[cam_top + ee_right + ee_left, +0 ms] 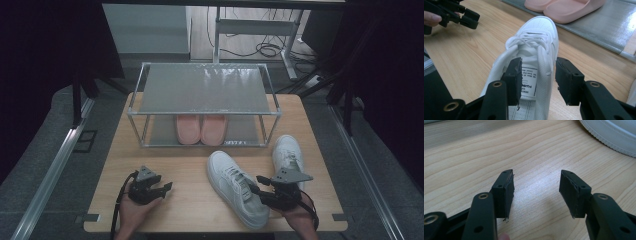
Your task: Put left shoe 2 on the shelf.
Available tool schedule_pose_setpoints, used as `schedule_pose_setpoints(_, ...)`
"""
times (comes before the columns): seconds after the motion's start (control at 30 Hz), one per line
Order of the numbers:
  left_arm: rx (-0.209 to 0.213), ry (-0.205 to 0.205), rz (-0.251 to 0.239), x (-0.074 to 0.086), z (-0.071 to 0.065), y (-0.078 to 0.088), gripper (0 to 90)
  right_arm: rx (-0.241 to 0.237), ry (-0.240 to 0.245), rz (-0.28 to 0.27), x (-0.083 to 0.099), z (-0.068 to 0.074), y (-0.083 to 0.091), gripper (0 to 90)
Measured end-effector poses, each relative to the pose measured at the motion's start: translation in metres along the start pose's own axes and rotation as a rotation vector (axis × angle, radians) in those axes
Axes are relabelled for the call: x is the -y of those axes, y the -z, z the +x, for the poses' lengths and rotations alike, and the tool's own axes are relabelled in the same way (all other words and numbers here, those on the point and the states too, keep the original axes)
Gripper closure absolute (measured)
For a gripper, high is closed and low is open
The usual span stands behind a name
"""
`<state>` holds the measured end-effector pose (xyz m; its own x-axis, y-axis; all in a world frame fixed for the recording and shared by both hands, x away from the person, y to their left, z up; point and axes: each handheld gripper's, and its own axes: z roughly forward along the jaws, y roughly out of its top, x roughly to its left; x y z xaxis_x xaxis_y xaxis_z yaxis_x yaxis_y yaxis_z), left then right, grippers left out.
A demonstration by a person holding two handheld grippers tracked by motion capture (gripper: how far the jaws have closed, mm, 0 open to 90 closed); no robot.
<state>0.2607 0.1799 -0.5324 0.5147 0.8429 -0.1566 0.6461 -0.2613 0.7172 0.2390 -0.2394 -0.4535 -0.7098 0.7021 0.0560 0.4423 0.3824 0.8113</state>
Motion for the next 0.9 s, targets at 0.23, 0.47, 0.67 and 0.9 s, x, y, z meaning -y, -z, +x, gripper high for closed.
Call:
schedule_pose_setpoints(0.23,0.001,-0.001,0.001,0.0,0.0,0.0,46.1,0.009,0.003,0.016,0.002,0.002,-0.003,56.4)
schedule_pose_setpoints(0.47,0.002,-0.002,0.001,0.0,0.0,0.0,46.1,0.034,0.005,0.048,0.004,0.004,-0.013,56.0)
schedule_pose_setpoints(0.67,0.003,-0.003,0.005,0.0,0.0,-0.001,46.0,0.049,0.008,0.069,0.002,0.006,-0.02,56.3)
schedule_pose_setpoints(0.9,0.002,-0.002,0.005,0.0,0.0,-0.001,46.1,0.082,0.0,0.125,-0.004,0.005,-0.037,58.9)
